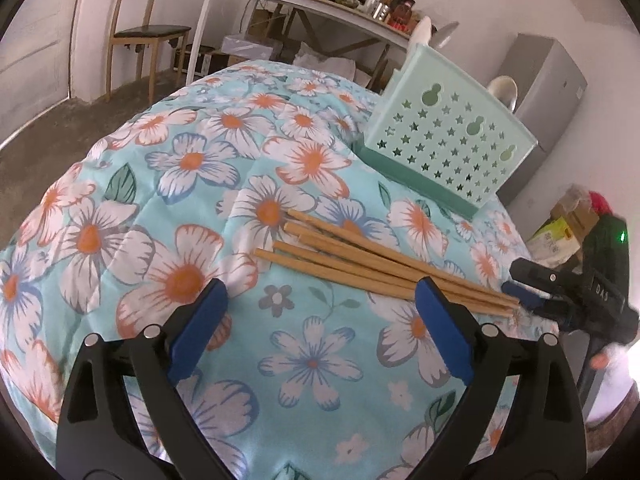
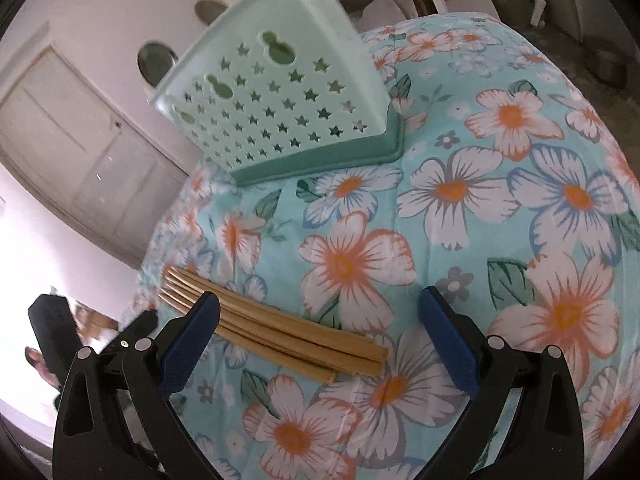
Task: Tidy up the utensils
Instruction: 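Move the left tool down to the wooden chopsticks on the bed, then close the left tool on the chopsticks and lift them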
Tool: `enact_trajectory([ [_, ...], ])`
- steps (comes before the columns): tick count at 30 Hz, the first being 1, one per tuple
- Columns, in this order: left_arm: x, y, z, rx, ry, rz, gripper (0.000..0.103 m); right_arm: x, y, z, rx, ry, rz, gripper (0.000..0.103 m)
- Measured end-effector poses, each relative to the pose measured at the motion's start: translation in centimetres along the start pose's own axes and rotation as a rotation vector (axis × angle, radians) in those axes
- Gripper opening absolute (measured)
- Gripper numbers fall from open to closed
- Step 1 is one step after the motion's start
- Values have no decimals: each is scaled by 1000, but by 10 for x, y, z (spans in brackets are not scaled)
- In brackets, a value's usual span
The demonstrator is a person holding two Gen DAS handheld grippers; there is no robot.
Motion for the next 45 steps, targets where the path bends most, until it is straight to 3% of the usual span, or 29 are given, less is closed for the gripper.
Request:
enact_trajectory([
  [6,8,-6,7,-62,-91,2,91,-2,3,6,-49,-41,0,97],
  [12,12,-24,-10,-120,-18,-40,89,-1,7,8,-32,-17,-5,97],
  [18,7,-18,-20,-246,-69,43,54,-1,4,7,-36,-21,-5,97],
  [23,-3,8,-5,-322,-257,159,43,-1,4,6,-37,-20,-7,97],
  [25,-4,16,4,-324,-324,166,32,-1,4,7,-36,-21,-7,97],
  [27,-3,19,10,-338,-370,166,29,-1,4,7,-35,-21,-8,97],
  [38,7,27,19,-346,-501,153,29,-1,5,7,-44,-28,-17,97],
  [43,9,31,22,-291,-557,168,28,-1,5,7,-52,-32,-23,97],
  [45,9,33,21,-252,-543,169,23,-1,6,7,-54,-32,-25,97],
])
Point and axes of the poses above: each gripper's, at about its wrist camera, not at the fingertips, and y roughly the way its jaws point, z to its left, x to its top, the point moved 7 cm from there along y, roughly the way its jaws point, and after that the axes turned 4 degrees about x, right-handed, at the moved point
